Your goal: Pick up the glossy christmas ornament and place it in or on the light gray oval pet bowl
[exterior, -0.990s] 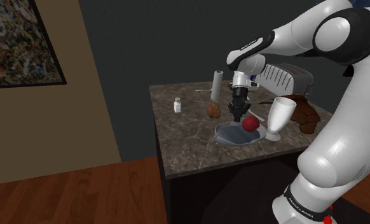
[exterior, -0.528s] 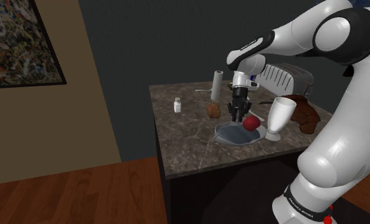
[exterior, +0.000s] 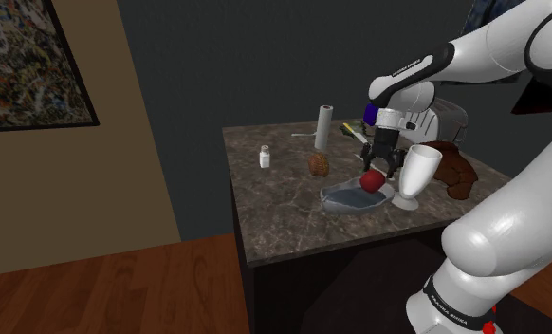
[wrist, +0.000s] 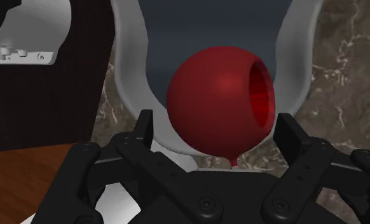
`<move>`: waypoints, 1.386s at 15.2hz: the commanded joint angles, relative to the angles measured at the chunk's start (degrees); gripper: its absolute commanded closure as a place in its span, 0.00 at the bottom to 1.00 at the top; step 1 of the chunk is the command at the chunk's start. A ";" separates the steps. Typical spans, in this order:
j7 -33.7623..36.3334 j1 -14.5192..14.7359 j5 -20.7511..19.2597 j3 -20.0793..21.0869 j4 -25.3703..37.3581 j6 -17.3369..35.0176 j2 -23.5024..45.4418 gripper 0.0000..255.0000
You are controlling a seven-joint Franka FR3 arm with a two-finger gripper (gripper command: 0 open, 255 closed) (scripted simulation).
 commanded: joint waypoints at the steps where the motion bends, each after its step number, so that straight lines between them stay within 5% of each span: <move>1: -2.11 -1.48 -2.24 -1.31 -3.23 4.64 -3.53 0.00; 10: -4.65 -2.58 -3.17 -2.50 -9.91 14.62 -4.42 0.00; 18: -4.71 -2.55 -3.09 -2.49 -10.20 15.11 -4.21 0.00; 19: -4.71 -2.55 -3.09 -2.49 -10.21 15.11 -4.21 1.00; 21: -4.72 -2.55 -3.08 -2.49 -10.20 15.13 -4.19 1.00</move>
